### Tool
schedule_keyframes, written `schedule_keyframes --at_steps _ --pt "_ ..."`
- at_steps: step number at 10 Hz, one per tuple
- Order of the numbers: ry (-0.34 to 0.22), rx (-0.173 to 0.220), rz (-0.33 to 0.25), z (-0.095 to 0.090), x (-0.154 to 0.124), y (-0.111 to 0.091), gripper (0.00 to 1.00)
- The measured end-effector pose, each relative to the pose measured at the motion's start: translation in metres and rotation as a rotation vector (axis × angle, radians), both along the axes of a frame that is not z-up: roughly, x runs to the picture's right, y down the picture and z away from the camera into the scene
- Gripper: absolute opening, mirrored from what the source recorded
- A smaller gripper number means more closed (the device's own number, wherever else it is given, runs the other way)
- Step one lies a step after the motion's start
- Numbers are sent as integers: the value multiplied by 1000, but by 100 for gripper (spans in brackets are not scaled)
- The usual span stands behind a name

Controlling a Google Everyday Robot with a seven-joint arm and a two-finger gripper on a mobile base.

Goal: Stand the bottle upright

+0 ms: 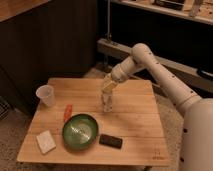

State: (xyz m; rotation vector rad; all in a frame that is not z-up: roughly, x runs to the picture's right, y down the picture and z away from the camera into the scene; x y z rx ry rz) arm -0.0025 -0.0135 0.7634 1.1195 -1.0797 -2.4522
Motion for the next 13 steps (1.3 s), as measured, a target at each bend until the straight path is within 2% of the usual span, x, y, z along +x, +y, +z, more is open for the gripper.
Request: schedule_keyframes --at_steps 1,4,6,7,9,10,13 --pt "-4 1 -2 -1 1 0 9" --pt "-11 12 -11 0 0 1 36" --pt "-7 7 -7 0 0 2 41" --pt "-7 7 -7 0 1 2 39" --pt "-11 10 -9 -1 2 3 23" --pt "-11 11 -8 -1 2 3 20" --pt "-11 13 -7 -1 4 3 20"
